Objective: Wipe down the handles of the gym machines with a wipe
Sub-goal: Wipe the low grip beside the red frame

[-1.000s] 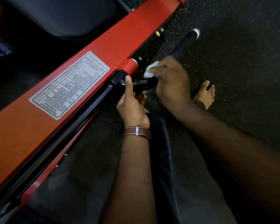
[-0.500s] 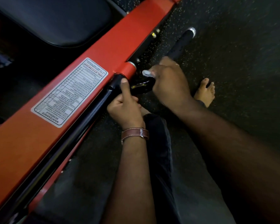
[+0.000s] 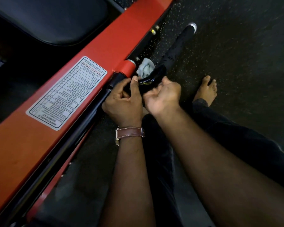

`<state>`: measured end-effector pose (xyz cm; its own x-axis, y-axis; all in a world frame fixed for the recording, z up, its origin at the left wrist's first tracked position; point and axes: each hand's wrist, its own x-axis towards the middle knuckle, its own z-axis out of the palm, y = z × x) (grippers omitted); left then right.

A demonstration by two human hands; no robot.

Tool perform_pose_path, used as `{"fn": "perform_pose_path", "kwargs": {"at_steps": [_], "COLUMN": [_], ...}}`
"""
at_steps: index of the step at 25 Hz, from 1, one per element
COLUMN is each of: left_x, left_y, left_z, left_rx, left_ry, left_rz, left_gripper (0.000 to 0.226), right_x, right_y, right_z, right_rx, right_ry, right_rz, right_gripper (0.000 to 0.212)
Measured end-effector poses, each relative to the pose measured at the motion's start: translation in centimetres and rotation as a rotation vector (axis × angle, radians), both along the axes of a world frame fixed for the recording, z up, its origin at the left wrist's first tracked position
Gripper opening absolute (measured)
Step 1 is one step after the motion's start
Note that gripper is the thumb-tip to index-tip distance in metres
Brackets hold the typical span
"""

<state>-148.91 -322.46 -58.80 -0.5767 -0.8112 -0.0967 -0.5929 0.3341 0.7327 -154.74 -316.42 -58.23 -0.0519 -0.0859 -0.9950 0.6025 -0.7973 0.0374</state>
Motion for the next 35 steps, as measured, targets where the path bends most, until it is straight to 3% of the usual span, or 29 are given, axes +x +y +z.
{"fn": "perform_pose_path", "kwargs": {"at_steps": [3,8,13,17,21,23,25,30,32,35], "left_x": [-0.3,-0.7,-0.7,-0.5,-0.2,-0.1,-0.2,-0.5,-0.9,-1.8], "left_y": [-0.2,-0.1,-0.2,-0.3,-0.4,-0.5,-0.8,-0.7,-0.8,-1.4], "left_z": [0.5,0.4,0.4,0.2,0.3,0.1,0.2,0.9,1.5,2.5], "left_rx": [0.003,0.037,0.035,0.022,0.028,0.056,0.098,0.105,0.079,-0.018], "left_ry": [0.000,-0.022,-0.012,-0.035,-0.021,-0.063,-0.106,-0.130,-0.193,-0.305], "left_rz": [-0.023,0.004,-0.020,-0.030,-0.071,-0.080,-0.084,-0.154,-0.220,-0.409], "left_gripper": [0.003,0.007,0.009,0.014,0.014,0.015,0.018,0.020,0.019,0.017], "right_x": [0.7,2.3,0.0,5.0,1.6,2.1,3.3,-1.0,0.1,2.2], "right_y": [-0.5,0.3,1.6,-0.5,1.3,0.9,-0.1,2.8,3.2,3.5], "right_z": [0.1,1.2,-2.2,-0.9,-3.7,-3.2,-2.0,-2.8,-1.1,1.7], "right_rx": [0.012,-0.006,-0.057,-0.135,-0.142,-0.218,-0.221,0.036,0.259,0.601], "right_ry": [0.053,0.085,0.062,0.196,0.136,0.125,0.179,0.010,0.117,0.582], "right_rz": [-0.008,0.228,0.009,0.112,-0.023,0.094,0.153,-0.045,0.239,0.720], "right_gripper": [0.045,0.048,0.029,0.029,0.036,0.049,0.044,0.023,0.015,0.025]}}
